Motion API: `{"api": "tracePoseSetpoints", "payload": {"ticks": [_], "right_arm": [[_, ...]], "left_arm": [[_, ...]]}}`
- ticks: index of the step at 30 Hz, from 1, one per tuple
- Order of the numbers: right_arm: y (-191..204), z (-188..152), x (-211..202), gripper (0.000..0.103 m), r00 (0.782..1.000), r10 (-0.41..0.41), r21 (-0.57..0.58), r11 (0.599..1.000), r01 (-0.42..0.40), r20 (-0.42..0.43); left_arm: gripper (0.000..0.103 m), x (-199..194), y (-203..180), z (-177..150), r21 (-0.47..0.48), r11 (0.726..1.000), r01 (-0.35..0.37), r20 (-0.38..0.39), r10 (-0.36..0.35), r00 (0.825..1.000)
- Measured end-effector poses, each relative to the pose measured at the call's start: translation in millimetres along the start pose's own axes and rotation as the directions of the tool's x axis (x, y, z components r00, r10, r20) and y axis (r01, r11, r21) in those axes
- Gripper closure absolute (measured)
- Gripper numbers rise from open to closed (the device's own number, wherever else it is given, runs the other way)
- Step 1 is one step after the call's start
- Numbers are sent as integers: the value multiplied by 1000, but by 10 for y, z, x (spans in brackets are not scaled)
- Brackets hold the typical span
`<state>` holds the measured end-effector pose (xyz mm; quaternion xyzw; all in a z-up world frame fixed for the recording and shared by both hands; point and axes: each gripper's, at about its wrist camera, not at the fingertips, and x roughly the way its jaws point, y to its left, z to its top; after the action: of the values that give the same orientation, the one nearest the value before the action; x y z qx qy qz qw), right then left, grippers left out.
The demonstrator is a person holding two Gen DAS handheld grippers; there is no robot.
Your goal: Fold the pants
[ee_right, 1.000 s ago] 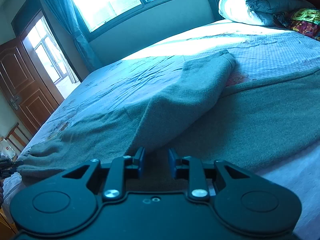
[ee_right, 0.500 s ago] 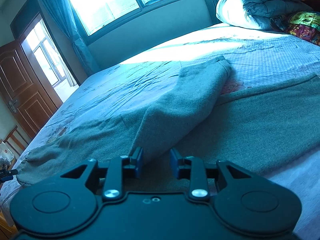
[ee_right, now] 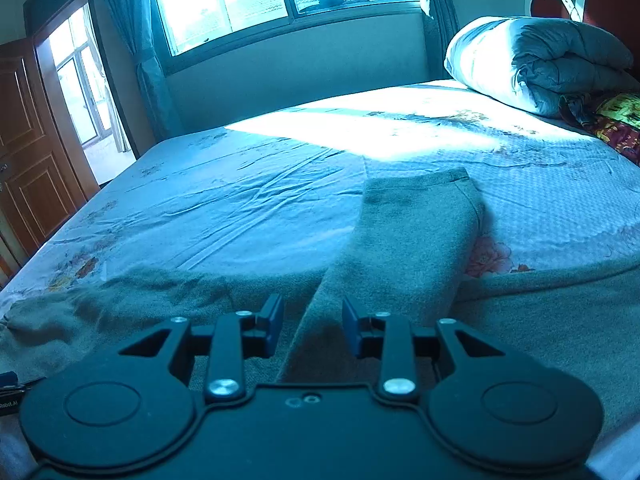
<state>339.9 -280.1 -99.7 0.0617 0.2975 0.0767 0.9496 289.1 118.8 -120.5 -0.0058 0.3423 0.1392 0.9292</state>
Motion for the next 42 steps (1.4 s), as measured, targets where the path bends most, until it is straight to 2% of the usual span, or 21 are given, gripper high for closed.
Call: {"api": "tracePoseSetpoints", "payload": {"ticks": [2,5,6,7,9,12,14,16,18,21,23,25,27,29,33,36,38,39,40,41,42], "right_arm": [[88,-2,92,76,998,-60,-72,996,60,6],[178,5,251,56,992,-126,-190,974,123,-3],[196,0,320,54,988,-150,-238,961,140,-25],[196,-19,335,67,986,-164,-268,951,152,-24],[122,-47,310,103,982,-184,-272,947,170,-29],[-143,-149,2,103,980,-194,-147,969,197,38],[-364,-289,-207,103,982,-181,3,984,181,48],[-694,-585,-415,102,987,-159,248,958,146,35],[-947,-832,-471,95,990,-139,396,909,134,-17],[-817,-817,-645,88,984,-170,257,955,150,56],[-702,-691,-701,88,981,-168,168,974,150,97],[-559,-558,-660,79,978,-179,49,983,174,111],[-436,-475,-540,80,980,-171,-78,981,180,105],[-289,-414,-384,82,977,-188,-214,955,207,103],[-71,-307,33,84,962,-268,-445,855,265,58],[-7,-292,298,86,949,-313,-542,792,283,38],[-58,-207,369,97,937,-346,-532,784,321,56],[-154,-132,340,103,934,-354,-479,811,335,54],[-266,-57,257,103,935,-350,-398,850,345,64],[-441,23,77,103,935,-342,-267,896,355,95],[-610,62,-130,103,929,-345,-145,921,363,131]], "left_arm": [[8,11,-78,-19,14,1000,-13,3,13,1000],[3,90,-91,-51,25,999,-25,-11,25,1000],[2,109,-96,-61,33,999,-31,-12,31,999],[0,124,-93,-68,34,999,-32,-15,33,999],[0,140,-68,-81,24,999,-22,-20,22,1000],[0,146,-65,-105,20,1000,-12,-12,13,1000],[0,153,-58,-116,19,1000,-8,-4,8,1000],[0,153,-53,-123,19,1000,-6,0,6,1000],[0,162,-40,-114,18,1000,1,-1,-1,1000],[0,161,-27,-116,21,1000,9,0,-9,1000],[0,156,-26,-129,17,1000,11,5,-11,1000],[0,150,-29,-135,13,1000,10,7,-10,1000],[0,147,-28,-124,9,1000,8,5,-8,1000],[0,119,-36,-97,8,1000,-1,10,1,1000],[0,115,-24,-96,4,1000,-2,11,2,1000],[0,138,-21,-105,8,1000,3,11,-3,1000],[0,142,-13,-112,7,1000,8,11,-8,1000],[0,143,-9,-114,7,1000,11,11,-11,1000],[0,146,-6,-115,8,1000,13,11,-13,1000],[0,150,-2,-114,9,1000,16,11,-16,1000],[0,152,1,-116,9,1000,18,12,-18,1000]]}}
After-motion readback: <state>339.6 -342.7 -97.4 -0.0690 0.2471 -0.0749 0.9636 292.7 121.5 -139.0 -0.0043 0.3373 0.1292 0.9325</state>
